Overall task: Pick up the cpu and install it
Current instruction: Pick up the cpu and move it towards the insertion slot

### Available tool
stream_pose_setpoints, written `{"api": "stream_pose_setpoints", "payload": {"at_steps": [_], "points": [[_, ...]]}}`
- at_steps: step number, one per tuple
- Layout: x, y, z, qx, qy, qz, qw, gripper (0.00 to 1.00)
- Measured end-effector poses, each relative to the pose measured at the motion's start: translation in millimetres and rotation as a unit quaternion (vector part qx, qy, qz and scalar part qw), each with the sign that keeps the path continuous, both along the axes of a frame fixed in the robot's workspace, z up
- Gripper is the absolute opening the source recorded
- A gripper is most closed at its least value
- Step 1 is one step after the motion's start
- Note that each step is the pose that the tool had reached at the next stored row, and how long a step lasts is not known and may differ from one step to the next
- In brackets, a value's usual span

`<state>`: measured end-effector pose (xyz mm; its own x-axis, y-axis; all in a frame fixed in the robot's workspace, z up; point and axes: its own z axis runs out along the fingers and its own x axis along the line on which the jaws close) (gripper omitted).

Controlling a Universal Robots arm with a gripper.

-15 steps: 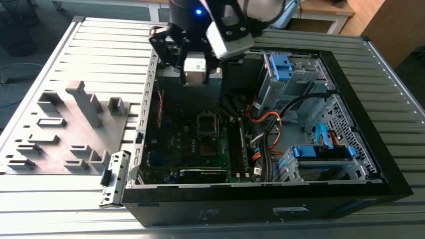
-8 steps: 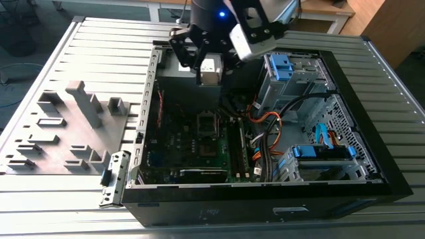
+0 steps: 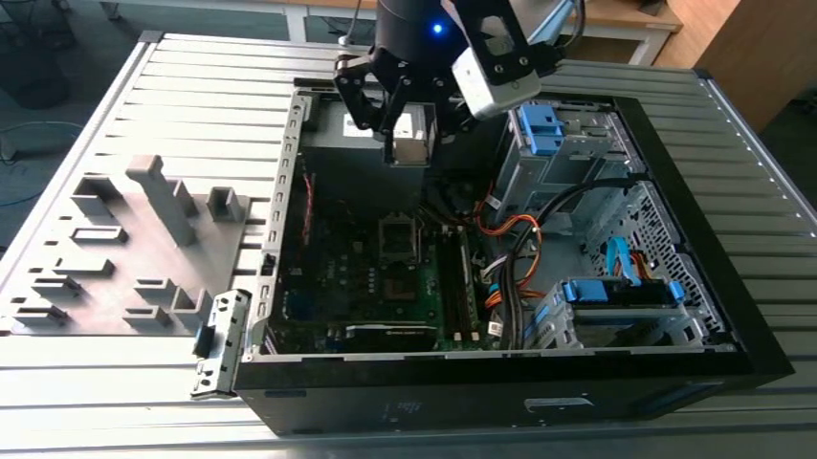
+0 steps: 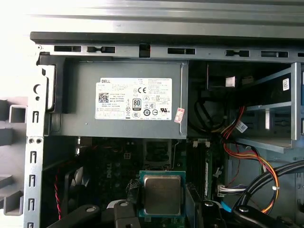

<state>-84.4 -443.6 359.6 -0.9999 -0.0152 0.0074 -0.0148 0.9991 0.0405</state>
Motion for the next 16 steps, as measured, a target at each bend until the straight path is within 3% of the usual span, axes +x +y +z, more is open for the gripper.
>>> {"api": "stream_pose_setpoints", "payload": {"at_steps": [8, 16], "points": [[0.0, -1.4, -1.1, -0.0055, 0.0026, 0.0, 0.99998, 0.47], [0.0, -8.2, -8.1, -0.0056, 0.0026, 0.0, 0.99998, 0.47]]}}
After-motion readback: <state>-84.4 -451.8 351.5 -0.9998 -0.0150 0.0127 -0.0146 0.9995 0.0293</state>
